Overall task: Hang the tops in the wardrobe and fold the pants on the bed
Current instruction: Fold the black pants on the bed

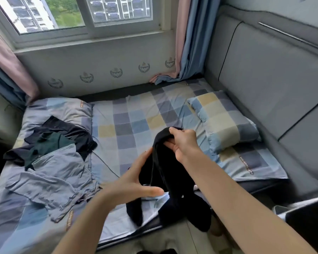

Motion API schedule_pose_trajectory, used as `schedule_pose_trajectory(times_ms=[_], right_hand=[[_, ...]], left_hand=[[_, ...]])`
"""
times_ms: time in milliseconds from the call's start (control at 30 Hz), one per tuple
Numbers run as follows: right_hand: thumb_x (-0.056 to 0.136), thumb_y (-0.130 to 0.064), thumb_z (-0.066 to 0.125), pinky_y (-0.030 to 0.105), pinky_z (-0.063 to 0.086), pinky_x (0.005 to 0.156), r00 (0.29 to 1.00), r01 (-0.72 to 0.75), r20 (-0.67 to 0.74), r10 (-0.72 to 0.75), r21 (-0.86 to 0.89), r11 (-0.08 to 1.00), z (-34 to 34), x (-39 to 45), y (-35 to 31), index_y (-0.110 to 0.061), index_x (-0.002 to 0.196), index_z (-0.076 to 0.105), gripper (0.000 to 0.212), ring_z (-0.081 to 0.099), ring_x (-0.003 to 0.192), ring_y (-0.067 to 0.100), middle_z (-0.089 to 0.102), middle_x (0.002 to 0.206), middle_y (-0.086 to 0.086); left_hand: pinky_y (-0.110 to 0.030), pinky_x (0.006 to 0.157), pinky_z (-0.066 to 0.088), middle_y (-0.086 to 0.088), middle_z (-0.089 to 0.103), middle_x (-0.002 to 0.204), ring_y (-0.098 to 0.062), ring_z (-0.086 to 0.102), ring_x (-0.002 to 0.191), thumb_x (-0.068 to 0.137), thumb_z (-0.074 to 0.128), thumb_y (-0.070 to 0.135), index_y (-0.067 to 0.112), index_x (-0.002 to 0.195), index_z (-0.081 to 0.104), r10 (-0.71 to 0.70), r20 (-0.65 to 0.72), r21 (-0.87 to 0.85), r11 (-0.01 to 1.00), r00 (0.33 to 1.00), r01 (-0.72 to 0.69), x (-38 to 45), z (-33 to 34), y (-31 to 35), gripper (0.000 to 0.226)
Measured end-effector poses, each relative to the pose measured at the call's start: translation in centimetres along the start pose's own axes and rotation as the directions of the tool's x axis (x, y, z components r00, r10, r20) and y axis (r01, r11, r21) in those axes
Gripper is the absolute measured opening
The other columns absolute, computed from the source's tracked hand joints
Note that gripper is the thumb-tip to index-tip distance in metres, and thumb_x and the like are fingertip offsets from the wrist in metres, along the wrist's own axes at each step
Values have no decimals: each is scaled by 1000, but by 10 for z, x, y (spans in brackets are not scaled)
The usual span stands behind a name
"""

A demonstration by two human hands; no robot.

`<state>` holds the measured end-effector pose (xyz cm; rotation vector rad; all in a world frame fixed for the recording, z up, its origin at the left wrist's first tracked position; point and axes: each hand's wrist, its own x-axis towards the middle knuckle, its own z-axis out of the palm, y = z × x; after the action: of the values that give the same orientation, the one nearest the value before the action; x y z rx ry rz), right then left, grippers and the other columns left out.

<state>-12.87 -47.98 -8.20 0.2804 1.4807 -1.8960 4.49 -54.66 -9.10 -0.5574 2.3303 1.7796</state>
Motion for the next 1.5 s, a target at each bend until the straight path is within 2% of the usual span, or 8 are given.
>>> schedule_pose_trajectory(times_ms=[200, 433, 633, 733, 800, 933, 1167, 1500], right_hand=[[93, 4, 50, 37, 57, 51, 1000, 4, 20, -9, 239, 971, 26, -7, -16, 9, 128, 45, 35, 65, 81, 37, 59, 105, 30], [95, 8, 45, 34, 58, 48, 995, 49, 64, -74, 329, 943, 38, -18, -50, 7, 109, 49, 15, 62, 72, 33, 58, 87, 24], [89, 13, 49, 31, 48, 99, 898, 437, 234, -372, -383, 814, 13, -13, -10, -5, 119, 51, 35, 63, 105, 18, 61, 123, 16], [87, 6, 54, 32, 45, 100, 660, 721, 524, -539, -642, 259, 1, -20, 15, -17, 142, 26, 66, 52, 118, 16, 47, 133, 3], [89, 3, 52, 38, 43, 103, 284, 826, 782, -554, -493, -273, 0, -29, 18, -17, 137, 34, 55, 47, 123, 24, 43, 131, 5], [95, -14, 55, 43, 40, 107, -268, 519, 963, -11, 135, -844, 7, -35, 18, -24, 111, 65, 21, 55, 121, 25, 61, 122, 4], [90, 0, 26, 59, 17, 113, -31, 127, 800, 600, 598, -791, 38, -15, -21, -28, 86, 72, 54, 45, 132, 22, 64, 121, -3], [104, -28, 37, 40, 49, 80, -223, 425, 832, 509, 553, -717, 74, -23, -79, -17, 77, 49, 31, 53, 68, 23, 51, 61, -1]], left_hand=[[-15, 99, 35, 39, 25, 122, 4, 39, 121, 69, 87, 29, 37, 152, -5, -14, -331, -52, 999, 943, -4, 16, 22, -4, 124], [-31, 63, 42, -3, 67, 75, -17, 59, 71, 91, 62, 11, 15, 84, 63, 45, -625, -27, 996, 779, -79, 32, -19, -21, 8], [-32, 67, 44, -4, 66, 75, -13, 59, 70, 89, 68, 16, 15, 81, 66, 84, -597, -170, 959, 798, -228, 30, -95, 13, 8], [-33, 68, 46, -8, 69, 78, -15, 62, 70, 88, 70, 17, 12, 83, 69, 132, -574, -126, 961, 808, -247, 35, -117, 29, 7], [-32, 69, 44, -12, 68, 78, -15, 60, 71, 88, 70, 19, 8, 85, 69, 161, -536, -54, 973, 828, -224, 37, -131, 35, 12], [-32, 67, 39, -11, 59, 73, -15, 51, 69, 89, 70, 25, -4, 88, 65, 194, -395, 55, 981, 898, -188, 37, -149, 44, 29], [-18, 52, 35, 8, 52, 57, -5, 44, 53, 90, 69, 23, 11, 69, 62, 189, -297, 301, 949, 936, -96, 36, -169, 36, 25], [-22, 65, 46, 12, 61, 95, -4, 62, 64, 97, 55, 32, 29, 122, 52, 317, -347, 477, 870, 883, -125, 14, -164, -40, 25]])
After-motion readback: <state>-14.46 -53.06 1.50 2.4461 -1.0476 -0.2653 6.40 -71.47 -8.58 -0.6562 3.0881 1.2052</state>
